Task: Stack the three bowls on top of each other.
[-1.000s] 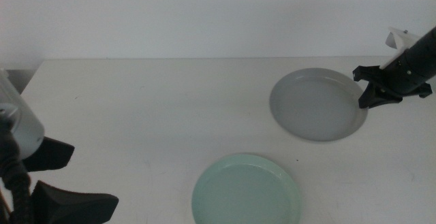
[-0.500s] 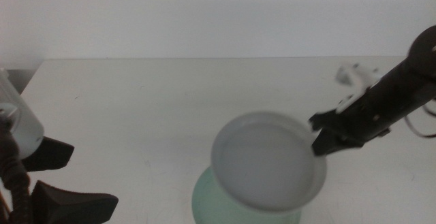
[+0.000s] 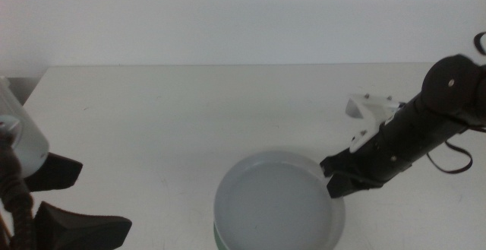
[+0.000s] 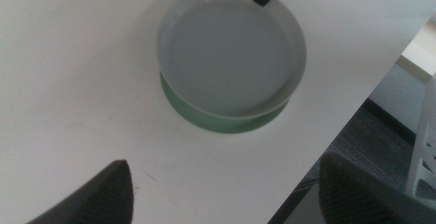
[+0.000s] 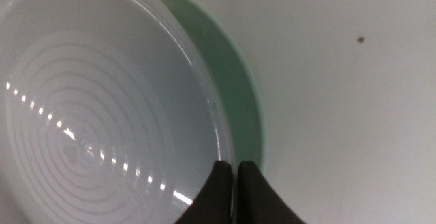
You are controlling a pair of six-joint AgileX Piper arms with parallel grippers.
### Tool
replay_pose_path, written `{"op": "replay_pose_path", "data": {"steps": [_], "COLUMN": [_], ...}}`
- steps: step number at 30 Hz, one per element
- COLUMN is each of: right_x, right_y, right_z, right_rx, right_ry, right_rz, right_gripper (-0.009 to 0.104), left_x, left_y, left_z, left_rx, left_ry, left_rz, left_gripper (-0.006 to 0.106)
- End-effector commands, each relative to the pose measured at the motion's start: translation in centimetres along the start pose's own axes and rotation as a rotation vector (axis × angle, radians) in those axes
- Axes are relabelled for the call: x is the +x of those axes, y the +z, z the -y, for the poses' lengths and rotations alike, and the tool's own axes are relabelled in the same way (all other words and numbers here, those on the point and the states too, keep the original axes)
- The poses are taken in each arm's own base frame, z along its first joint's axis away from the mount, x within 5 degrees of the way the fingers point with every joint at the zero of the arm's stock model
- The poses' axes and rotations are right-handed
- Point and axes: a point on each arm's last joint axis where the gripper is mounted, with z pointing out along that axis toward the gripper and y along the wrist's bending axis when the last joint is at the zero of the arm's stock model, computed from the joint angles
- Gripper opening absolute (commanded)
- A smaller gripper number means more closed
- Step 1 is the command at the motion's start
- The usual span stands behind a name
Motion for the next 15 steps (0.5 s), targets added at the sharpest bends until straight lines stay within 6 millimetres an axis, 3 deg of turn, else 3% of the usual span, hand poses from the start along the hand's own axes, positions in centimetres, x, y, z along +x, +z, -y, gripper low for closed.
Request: {"op": "replay_pose_path", "data": {"steps": [1, 11, 12, 15], "right_x": [-0.3, -0.09, -0.05, -0.05], "right_y": [-1.02, -0.7, -0.7, -0.7], "right_z": [-1.02, -0.93, -0.93, -0.95], "right_rx": [-0.012, -0.001, -0.001, -0.003], "right_ry": [-0.026, -0.032, -0.033, -0.031], "right_rz": [0.078, 0.082, 0.077, 0.077], "right_gripper": [-0.001, -0.001, 0.01, 0.02], "left_x": [-1.13, -1.14, -1.14, -1.14], "left_y": [-0.72, -0.73, -0.73, -0.73], "left_z": [0.23, 0.23, 0.23, 0.23], "left_rx": [0.008, 0.008, 0.008, 0.008], "left_ry": [-0.002, -0.002, -0.002, -0.002], "left_rz": [0.091, 0.092, 0.092, 0.092], "left_gripper": [0.105, 0.105, 0.105, 0.105]}}
